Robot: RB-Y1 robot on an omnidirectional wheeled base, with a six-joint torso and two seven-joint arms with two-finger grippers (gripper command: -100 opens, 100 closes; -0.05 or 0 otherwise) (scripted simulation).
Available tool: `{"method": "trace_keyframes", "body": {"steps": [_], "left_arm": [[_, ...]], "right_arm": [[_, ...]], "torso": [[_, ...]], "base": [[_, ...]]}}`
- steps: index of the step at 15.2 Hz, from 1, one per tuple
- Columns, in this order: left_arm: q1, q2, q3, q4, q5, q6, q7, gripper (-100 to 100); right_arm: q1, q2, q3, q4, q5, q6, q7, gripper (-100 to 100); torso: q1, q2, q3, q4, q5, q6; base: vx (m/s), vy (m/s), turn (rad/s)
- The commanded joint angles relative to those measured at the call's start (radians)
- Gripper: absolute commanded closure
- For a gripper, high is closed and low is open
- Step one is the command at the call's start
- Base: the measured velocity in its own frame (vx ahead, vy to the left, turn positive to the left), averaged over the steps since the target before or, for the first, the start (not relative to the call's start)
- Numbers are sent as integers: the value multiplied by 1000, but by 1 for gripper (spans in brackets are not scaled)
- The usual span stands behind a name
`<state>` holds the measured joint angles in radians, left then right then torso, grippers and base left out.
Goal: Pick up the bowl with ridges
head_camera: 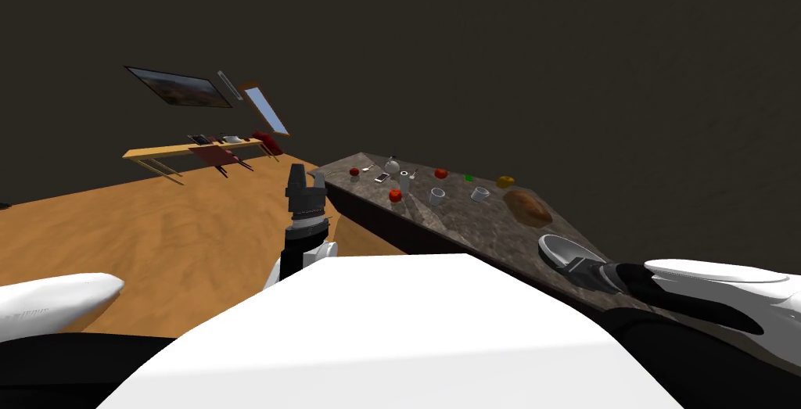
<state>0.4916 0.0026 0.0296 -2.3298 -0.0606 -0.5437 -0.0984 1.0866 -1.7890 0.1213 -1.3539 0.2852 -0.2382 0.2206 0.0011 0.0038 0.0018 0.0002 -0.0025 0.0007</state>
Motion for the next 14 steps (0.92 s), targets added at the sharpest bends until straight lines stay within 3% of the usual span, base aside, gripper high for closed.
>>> {"method": "trace_keyframes", "body": {"steps": [1,3,5,7,8,12,14], "left_arm": [[0,0,0,0,0,0,0,0],[0,0,0,0,0,0,0,0],[0,0,0,0,0,0,0,0],[0,0,0,0,0,0,0,0],[0,0,0,0,0,0,0,0],[0,0,0,0,0,0,0,0],[0,0,0,0,0,0,0,0]], "right_arm": [[20,18,-20,36,-13,-32,24,100],[29,46,-28,90,-29,-82,53,100],[29,46,-28,96,-29,-82,53,100],[37,74,-37,155,-45,-131,82,100],[37,74,-37,156,-45,-131,82,100],[50,116,-49,246,-69,-205,125,100],[48,110,-48,233,-67,-194,118,100]], "torso": [[0,0,0,0,0,0],[1,0,0,0,1,0],[5,-2,-1,0,2,-1],[6,-3,-2,-1,2,-2],[7,-3,-2,-1,3,-2],[10,-2,-1,-1,4,-1],[9,-1,-1,0,5,-1]], "base": [[-4,-5,14],[3,28,126],[18,47,96],[19,57,123],[17,59,117],[4,66,104],[-2,35,34]]}}
